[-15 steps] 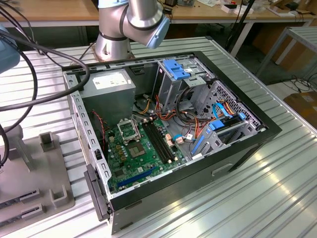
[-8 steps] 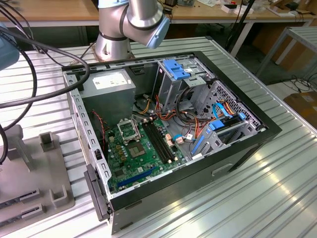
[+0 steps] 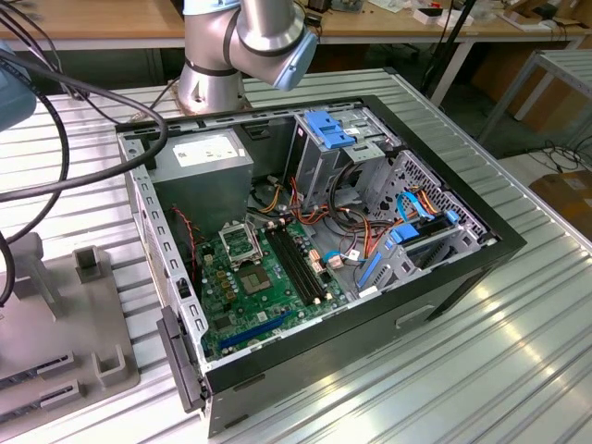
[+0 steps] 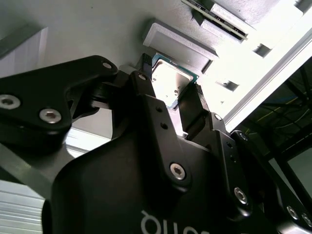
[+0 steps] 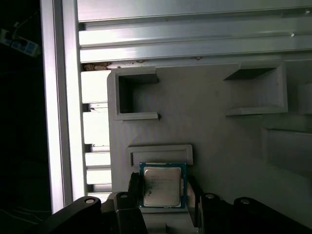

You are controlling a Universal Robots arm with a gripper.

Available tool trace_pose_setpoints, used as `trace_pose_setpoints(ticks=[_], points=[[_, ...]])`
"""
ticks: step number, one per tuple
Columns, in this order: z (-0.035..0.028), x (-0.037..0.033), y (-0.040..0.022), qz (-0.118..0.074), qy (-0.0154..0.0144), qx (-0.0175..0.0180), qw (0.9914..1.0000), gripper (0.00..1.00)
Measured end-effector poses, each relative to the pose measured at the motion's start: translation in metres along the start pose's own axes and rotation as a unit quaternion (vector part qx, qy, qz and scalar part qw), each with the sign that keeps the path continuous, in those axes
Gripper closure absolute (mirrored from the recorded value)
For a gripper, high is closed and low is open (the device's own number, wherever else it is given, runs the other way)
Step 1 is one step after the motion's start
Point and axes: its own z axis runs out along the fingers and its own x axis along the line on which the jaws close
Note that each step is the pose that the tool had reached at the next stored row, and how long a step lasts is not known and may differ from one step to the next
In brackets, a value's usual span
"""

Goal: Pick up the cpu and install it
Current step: 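Pick up the cpu and move it towards the insertion slot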

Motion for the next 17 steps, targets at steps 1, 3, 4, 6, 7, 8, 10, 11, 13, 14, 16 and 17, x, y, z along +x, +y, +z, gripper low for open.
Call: trace_pose_setpoints(ticks=[1,3,4,6,7,8,10,11,13,14,16,17], points=[[-0.0007,0.0001,0.0000,-0.001,0.0000,0.0000,1.00000,0.53],[-0.0024,0.0001,0.0001,-0.003,0.0000,0.0001,1.00000,0.53],[-0.0038,0.0002,0.0002,-0.004,0.0000,0.0001,0.99999,0.53],[-0.0072,0.0004,0.0003,-0.006,0.0001,0.0002,0.99998,0.53],[-0.0083,0.0004,0.0003,-0.008,0.0002,0.0003,0.99997,0.53],[-0.0092,0.0005,0.0004,-0.010,0.0002,0.0004,0.99995,0.53],[-0.0111,0.0005,0.0004,-0.014,0.0004,0.0006,0.99991,0.53],[-0.0126,0.0005,0.0005,-0.017,0.0005,0.0007,0.99985,0.53],[-0.0142,0.0005,0.0006,-0.022,0.0007,0.0009,0.99975,0.53],[-0.0149,0.0005,0.0006,-0.026,0.0008,0.0009,0.99967,0.53],[-0.0161,0.0004,0.0006,-0.034,0.0012,0.0013,0.99943,0.53],[-0.0173,0.0004,0.0007,-0.039,0.0014,0.0016,0.99925,0.53]])
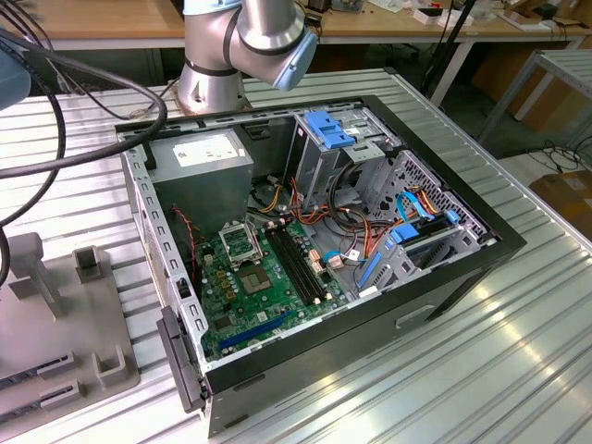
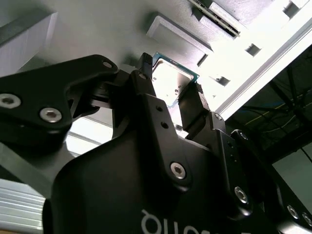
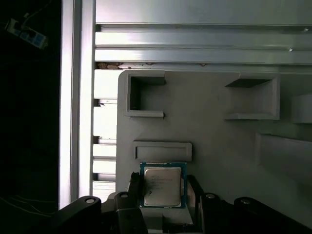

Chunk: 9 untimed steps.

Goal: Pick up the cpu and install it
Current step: 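Pick up the cpu and move it towards the insertion slot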

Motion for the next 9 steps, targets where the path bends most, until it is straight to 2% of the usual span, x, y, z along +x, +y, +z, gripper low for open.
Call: trace_pose_setpoints(ticks=[5,9], points=[[-0.0060,0.0002,0.0002,-0.003,0.0001,0.0001,0.99999,0.53],[-0.0139,0.0006,0.0005,-0.004,0.0004,0.0001,0.99999,0.53]])
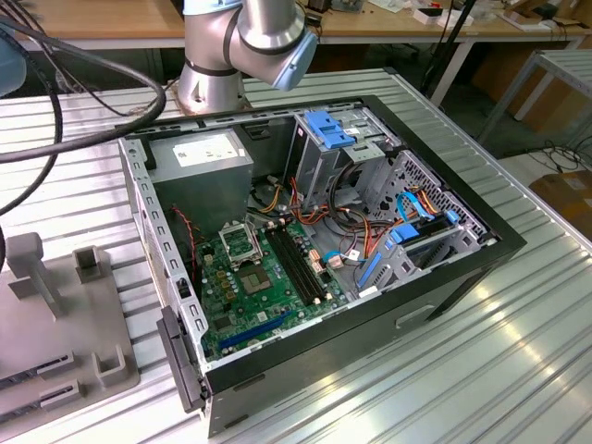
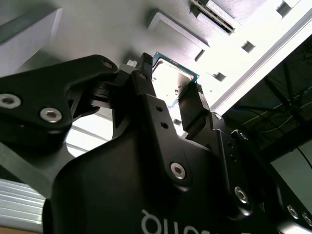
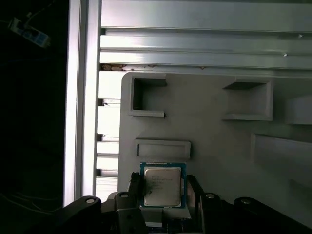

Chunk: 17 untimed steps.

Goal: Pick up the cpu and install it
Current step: 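Pick up the cpu and move it towards the insertion slot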

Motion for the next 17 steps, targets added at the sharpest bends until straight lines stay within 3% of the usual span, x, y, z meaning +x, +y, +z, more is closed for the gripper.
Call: trace_pose_setpoints(ticks=[5,17], points=[[-0.0120,0.0007,0.0005,0.000,0.0005,0.0000,1.00000,0.53],[-0.0332,0.0018,0.0013,-0.001,0.0013,0.0000,1.00000,0.53]])
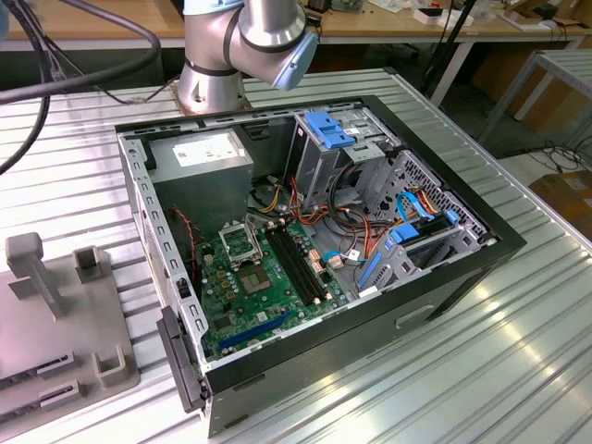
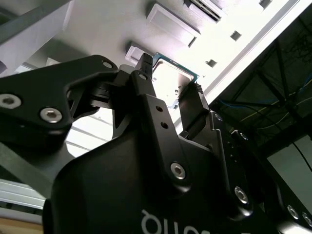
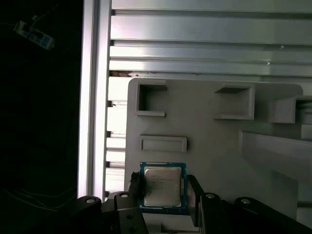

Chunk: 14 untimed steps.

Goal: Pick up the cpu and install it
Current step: 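Pick up the cpu and move it towards the insertion slot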

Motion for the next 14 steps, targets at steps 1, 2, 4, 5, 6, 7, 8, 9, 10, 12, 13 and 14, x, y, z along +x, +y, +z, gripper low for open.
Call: trace_pose_setpoints(ticks=[1,2,4,5,6,7,8,9,10,12,13,14], points=[[-0.0001,0.0000,0.0000,0.000,-0.0001,-0.0001,1.00000,0.53],[-0.0001,0.0000,0.0000,0.000,-0.0002,-0.0001,1.00000,0.53],[-0.0004,0.0000,0.0000,0.000,0.0000,0.0000,1.00000,0.53],[-0.0004,0.0000,0.0000,0.000,0.0000,0.0000,1.00000,0.53],[-0.0005,0.0000,0.0000,0.000,-0.0001,0.0000,1.00000,0.53],[-0.0007,0.0000,0.0000,0.000,0.0000,0.0000,1.00000,0.53],[-0.0007,0.0000,0.0000,0.000,0.0000,0.0000,1.00000,0.53],[-0.0007,0.0000,0.0000,0.000,0.0000,0.0000,1.00000,0.53],[-0.0008,0.0000,0.0000,0.000,0.0000,0.0000,1.00000,0.53],[-0.0010,0.0000,0.0000,0.000,0.0000,0.0000,1.00000,0.53],[-0.0015,0.0001,0.0000,0.000,0.0001,0.0001,1.00000,0.53],[-0.0018,0.0001,0.0001,0.000,0.0001,0.0001,1.00000,0.53]])
